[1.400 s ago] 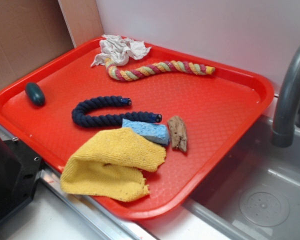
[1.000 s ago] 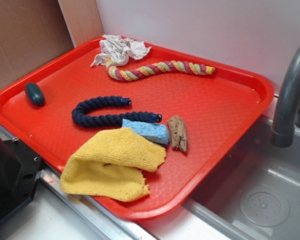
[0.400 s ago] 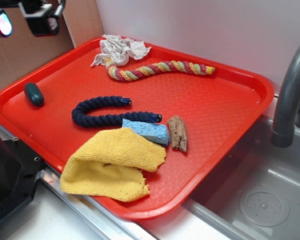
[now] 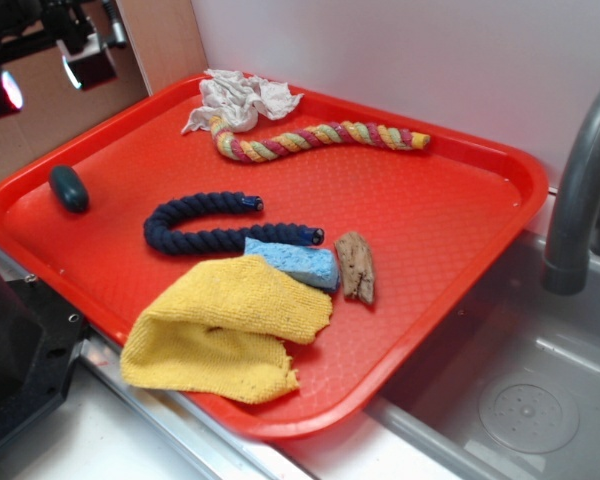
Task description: Grab the plastic pickle.
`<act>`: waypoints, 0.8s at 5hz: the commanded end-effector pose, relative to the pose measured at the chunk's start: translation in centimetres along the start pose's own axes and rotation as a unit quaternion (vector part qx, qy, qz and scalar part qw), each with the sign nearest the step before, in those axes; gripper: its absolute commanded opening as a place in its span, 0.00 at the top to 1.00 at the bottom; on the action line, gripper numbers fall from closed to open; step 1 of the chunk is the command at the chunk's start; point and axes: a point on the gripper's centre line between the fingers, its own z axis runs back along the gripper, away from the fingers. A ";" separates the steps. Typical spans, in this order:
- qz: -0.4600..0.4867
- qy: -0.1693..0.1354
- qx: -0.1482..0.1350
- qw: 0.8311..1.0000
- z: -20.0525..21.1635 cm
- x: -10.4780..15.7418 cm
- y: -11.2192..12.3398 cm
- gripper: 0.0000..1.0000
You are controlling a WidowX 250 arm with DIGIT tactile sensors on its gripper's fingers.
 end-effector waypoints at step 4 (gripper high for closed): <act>-0.011 0.061 0.046 0.997 -9.3 -0.8 2.0 1.00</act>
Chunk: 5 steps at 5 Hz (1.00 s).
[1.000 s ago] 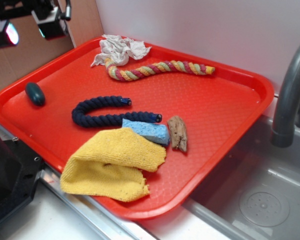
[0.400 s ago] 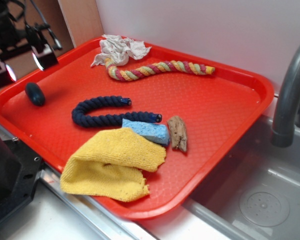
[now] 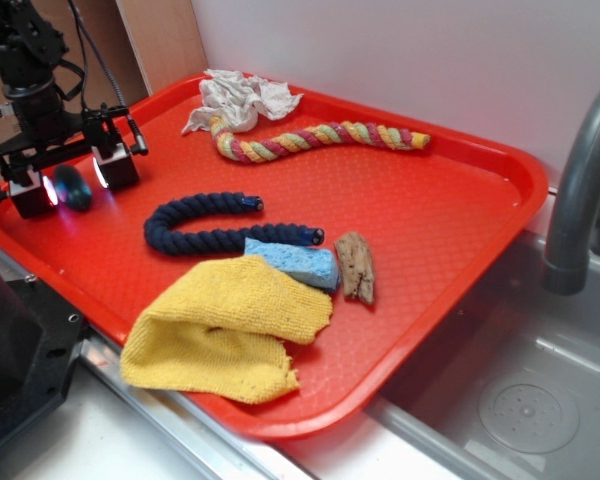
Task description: Grab the plastic pickle.
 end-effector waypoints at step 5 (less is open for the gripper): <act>-0.506 0.014 -0.128 0.853 21.5 -10.0 -5.5 1.00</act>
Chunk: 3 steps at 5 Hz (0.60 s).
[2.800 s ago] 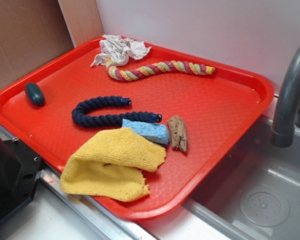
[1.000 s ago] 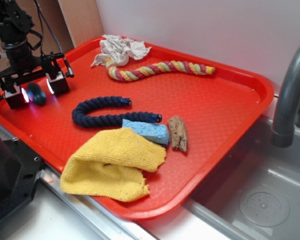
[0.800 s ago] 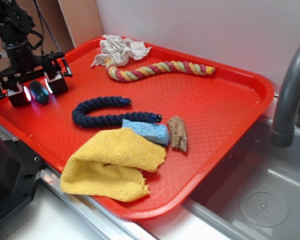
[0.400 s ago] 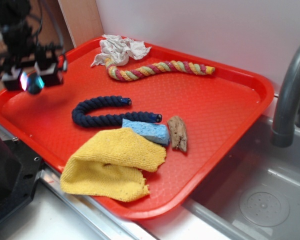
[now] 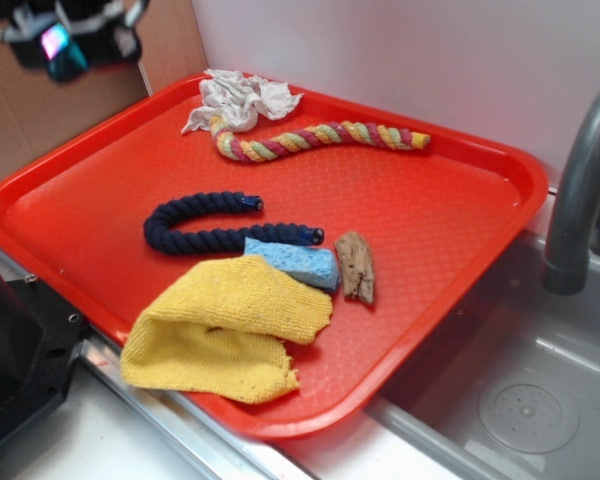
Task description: Grab the plastic pickle.
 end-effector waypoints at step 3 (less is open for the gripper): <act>-0.141 -0.032 -0.020 0.989 5.0 -2.7 -4.8 1.00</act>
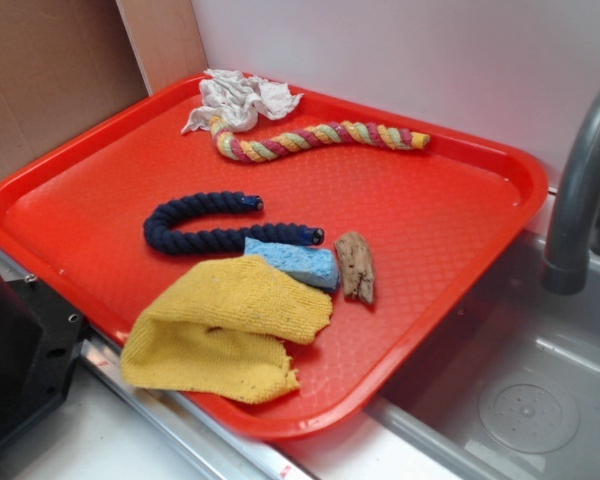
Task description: Grab the plastic pickle.
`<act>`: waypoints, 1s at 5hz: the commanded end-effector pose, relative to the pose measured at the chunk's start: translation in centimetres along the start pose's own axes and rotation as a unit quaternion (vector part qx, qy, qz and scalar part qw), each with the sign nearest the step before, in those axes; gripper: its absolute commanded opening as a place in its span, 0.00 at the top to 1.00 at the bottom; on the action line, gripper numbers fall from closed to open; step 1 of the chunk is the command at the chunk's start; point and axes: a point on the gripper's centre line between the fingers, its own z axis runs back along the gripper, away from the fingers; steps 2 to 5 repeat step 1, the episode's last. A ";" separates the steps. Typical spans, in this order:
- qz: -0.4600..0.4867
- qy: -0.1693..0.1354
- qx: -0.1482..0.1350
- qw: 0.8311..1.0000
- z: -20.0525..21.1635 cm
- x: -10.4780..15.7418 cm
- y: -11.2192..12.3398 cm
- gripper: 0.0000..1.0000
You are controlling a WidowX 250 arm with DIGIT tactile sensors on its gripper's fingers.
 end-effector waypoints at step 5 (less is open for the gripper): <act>0.021 -0.031 0.049 0.998 1.3 -1.9 2.0 1.00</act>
